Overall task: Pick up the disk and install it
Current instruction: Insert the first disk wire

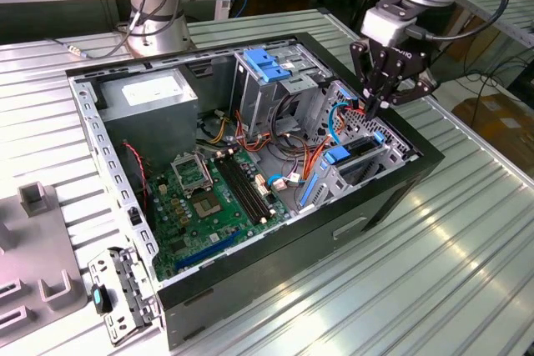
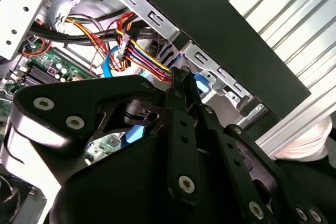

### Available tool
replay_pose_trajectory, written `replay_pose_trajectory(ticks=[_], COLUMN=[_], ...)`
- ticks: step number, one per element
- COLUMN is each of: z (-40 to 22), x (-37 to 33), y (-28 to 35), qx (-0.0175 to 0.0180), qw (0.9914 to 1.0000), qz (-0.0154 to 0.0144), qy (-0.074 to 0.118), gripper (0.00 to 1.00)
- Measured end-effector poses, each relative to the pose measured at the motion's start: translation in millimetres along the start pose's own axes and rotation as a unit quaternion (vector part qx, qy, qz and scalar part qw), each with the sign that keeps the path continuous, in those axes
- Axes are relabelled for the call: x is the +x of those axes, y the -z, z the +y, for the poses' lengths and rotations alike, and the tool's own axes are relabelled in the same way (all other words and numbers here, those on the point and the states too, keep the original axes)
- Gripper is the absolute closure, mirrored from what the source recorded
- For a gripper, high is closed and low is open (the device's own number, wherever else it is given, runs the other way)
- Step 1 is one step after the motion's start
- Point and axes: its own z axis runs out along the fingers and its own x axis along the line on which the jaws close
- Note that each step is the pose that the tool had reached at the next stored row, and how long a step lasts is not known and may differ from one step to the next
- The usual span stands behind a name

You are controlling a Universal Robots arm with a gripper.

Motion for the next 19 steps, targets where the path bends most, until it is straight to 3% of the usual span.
replay_pose_trajectory(ticks=[8, 14, 19], z=[3.1, 6.6, 7.8], x=[-0.6, -0.7, 2.1], y=[-1.2, -2.0, -5.5], qx=[-0.0030, -0.0058, -0.0070], qw=[0.99947, 0.99891, 0.99851], qz=[0.0022, -0.0005, 0.0000], qy=[-0.032, -0.046, -0.054], gripper=[0.82, 0.82, 0.82])
